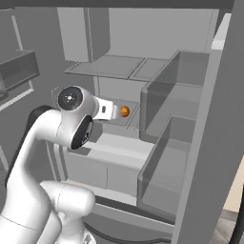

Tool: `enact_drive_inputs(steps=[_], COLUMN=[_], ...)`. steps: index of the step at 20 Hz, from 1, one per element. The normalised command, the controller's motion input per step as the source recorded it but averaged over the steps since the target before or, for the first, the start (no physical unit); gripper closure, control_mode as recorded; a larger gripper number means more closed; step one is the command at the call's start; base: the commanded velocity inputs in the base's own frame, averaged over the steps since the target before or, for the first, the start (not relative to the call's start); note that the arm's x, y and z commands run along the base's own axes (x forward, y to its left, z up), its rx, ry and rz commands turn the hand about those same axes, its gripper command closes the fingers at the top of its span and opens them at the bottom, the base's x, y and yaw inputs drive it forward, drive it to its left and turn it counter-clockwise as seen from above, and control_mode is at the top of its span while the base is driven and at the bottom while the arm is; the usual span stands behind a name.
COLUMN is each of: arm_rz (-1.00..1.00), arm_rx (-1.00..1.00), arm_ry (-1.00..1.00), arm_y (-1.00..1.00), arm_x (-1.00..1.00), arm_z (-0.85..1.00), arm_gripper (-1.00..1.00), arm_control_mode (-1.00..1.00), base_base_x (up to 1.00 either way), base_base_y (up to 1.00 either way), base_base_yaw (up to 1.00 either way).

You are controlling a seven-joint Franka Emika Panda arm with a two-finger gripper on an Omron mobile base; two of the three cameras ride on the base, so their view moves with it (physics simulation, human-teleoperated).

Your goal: Retrieve the mango and peach from the fridge and place them into the bowl on the dining table.

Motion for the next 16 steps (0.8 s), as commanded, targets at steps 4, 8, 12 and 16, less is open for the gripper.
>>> enact_drive_inputs(steps=[4,8,12,16], arm_rz=[0.14,0.07,0.02,0.00], arm_rx=[0.00,0.00,0.00,0.00], arm_ry=[0.06,0.00,0.00,0.00], arm_y=[0.00,0.00,0.00,0.00], arm_x=[0.41,0.37,0.44,0.51], arm_z=[-0.42,-0.44,-0.33,-0.25], arm_gripper=[-1.00,-1.00,-1.00,-1.00], arm_control_mode=[-1.00,-1.00,-1.00,-1.00], base_base_x=[0.00,0.00,0.00,0.00], base_base_y=[0.00,0.00,0.00,0.00], base_base_yaw=[0.00,0.00,0.00,0.00])
